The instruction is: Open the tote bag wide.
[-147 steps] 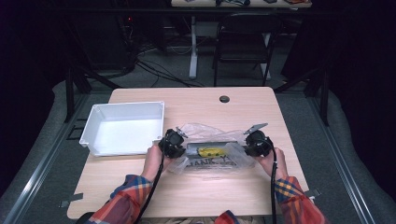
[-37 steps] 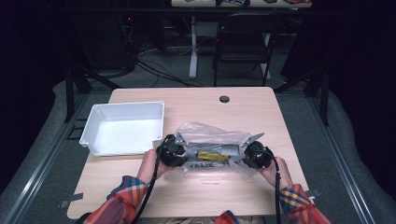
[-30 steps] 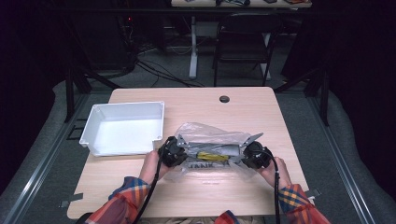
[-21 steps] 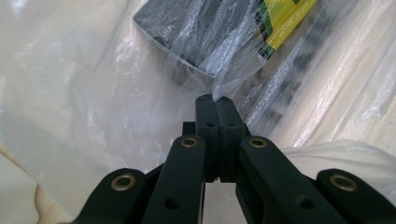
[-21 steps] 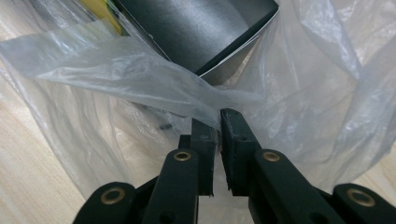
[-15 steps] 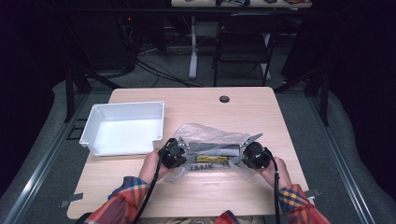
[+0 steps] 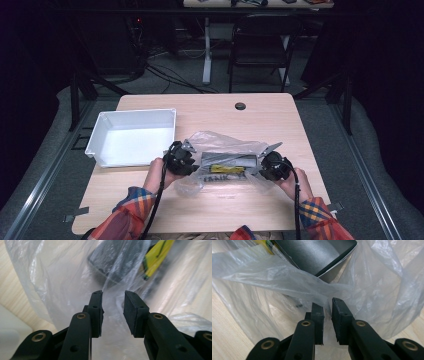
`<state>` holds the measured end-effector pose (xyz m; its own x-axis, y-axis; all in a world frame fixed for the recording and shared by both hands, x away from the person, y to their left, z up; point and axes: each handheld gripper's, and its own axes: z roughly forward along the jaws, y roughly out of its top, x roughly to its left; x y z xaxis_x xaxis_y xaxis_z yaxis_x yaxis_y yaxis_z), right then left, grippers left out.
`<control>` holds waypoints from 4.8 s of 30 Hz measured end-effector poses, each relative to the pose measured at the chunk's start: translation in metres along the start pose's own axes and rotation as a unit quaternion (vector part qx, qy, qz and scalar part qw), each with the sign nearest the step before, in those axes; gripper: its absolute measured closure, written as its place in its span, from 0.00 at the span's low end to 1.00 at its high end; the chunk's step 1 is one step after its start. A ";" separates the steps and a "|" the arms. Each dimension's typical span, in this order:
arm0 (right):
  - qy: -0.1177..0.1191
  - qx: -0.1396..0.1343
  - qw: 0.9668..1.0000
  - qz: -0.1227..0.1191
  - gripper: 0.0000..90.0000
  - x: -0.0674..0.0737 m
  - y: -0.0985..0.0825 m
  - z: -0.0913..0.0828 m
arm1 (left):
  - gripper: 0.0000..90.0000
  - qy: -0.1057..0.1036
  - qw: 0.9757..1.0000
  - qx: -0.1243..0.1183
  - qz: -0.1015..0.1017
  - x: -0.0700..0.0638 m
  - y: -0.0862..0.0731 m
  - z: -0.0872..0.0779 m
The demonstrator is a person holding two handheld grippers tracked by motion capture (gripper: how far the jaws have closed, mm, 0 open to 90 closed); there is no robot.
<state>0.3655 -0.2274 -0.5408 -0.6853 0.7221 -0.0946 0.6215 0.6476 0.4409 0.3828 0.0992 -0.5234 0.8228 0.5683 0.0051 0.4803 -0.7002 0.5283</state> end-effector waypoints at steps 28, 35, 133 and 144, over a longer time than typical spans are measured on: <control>-0.007 0.011 1.000 -0.002 0.92 0.000 0.000 0.008 | 1.00 0.109 0.993 -0.019 -0.048 0.014 0.014 0.022; -0.010 0.012 1.000 0.003 0.92 -0.003 -0.002 0.010 | 1.00 0.115 0.992 0.008 -0.059 0.019 0.013 0.043; -0.057 0.033 0.997 0.037 0.98 -0.023 -0.010 0.007 | 0.93 0.088 0.995 0.034 -0.041 0.000 -0.013 0.027; -0.058 0.016 0.996 0.059 0.92 -0.033 -0.013 -0.002 | 0.73 0.075 0.996 0.027 -0.043 -0.002 -0.010 0.017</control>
<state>0.3790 -0.2600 -0.5419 -0.5604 0.8151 -0.1469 0.7075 0.5633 0.4268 0.3812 0.0978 -0.5435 0.7257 0.6821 0.0903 0.5656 -0.6661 0.4862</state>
